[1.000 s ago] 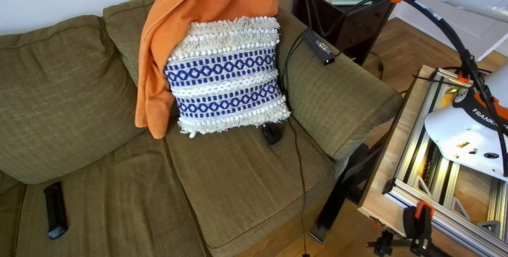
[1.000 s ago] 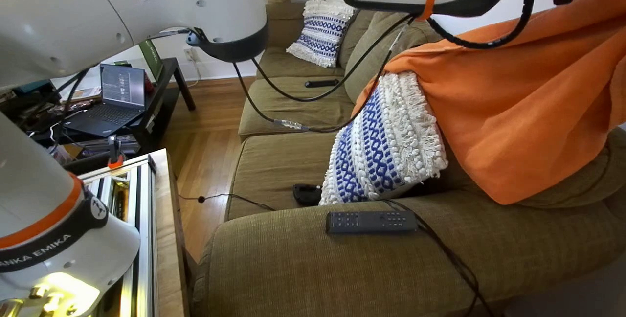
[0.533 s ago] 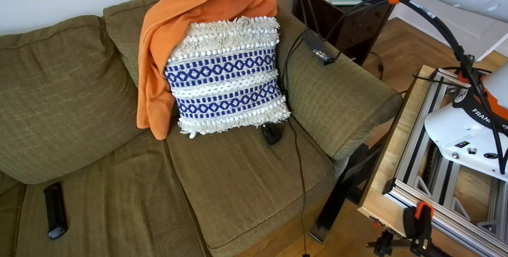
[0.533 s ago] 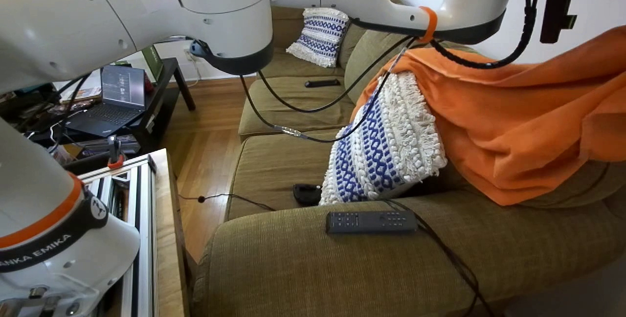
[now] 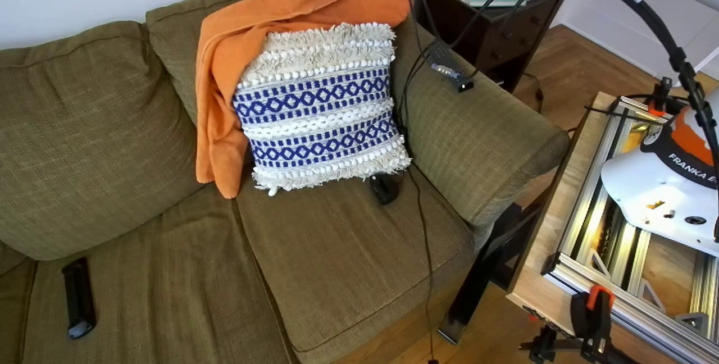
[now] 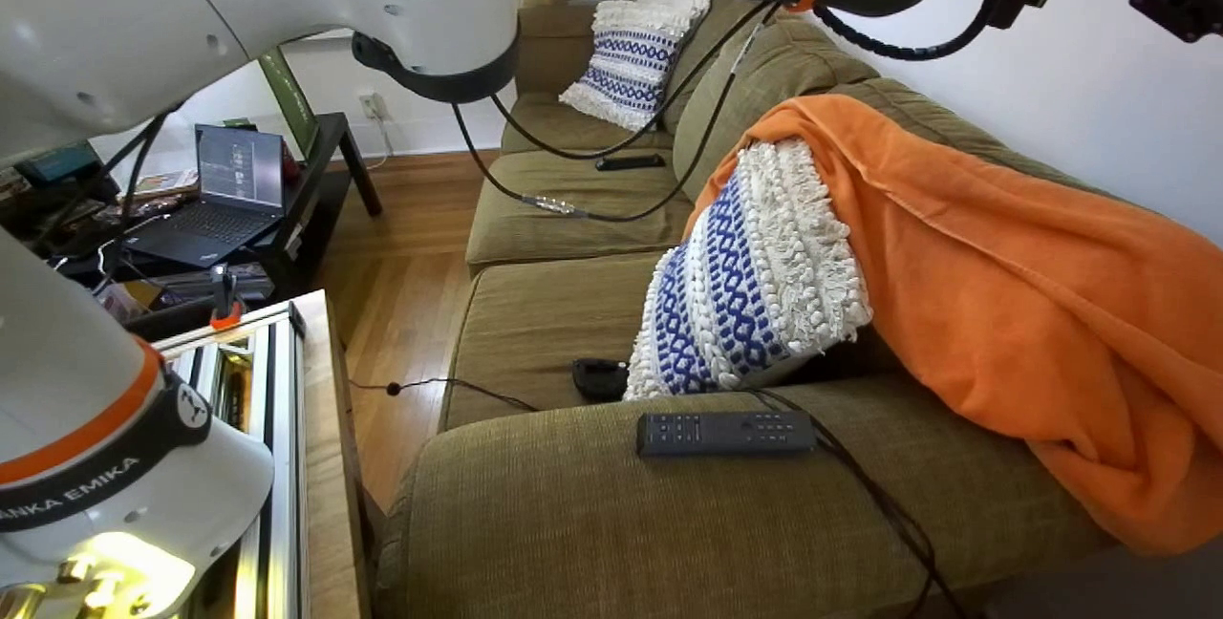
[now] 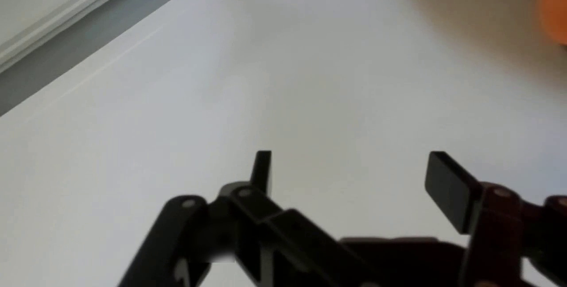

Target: Pick up the orange towel from the sofa seat and place it on the sofa back support of the right seat

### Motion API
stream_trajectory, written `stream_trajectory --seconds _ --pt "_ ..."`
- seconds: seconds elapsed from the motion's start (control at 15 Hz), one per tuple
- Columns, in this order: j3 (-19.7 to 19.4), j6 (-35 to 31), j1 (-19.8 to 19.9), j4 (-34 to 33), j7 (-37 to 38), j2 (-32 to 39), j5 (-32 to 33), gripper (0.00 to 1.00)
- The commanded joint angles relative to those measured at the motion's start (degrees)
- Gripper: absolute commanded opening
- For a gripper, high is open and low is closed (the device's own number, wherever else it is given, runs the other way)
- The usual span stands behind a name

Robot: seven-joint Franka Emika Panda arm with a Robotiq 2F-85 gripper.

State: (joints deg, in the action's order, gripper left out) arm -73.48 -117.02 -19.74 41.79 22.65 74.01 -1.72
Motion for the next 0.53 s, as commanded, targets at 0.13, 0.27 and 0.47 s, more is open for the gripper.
stream_trajectory --seconds 0.13,0.27,0.47 --pt "7.2 5.8 -1.6 1.6 -10.7 -7.1 -5.7 1.00" --pt "9.0 7.8 -1.9 2.5 -13.0 -9.1 -7.7 1.00" --pt "11.3 10.7 -2.2 4.1 -15.4 -12.4 -10.7 1.00"
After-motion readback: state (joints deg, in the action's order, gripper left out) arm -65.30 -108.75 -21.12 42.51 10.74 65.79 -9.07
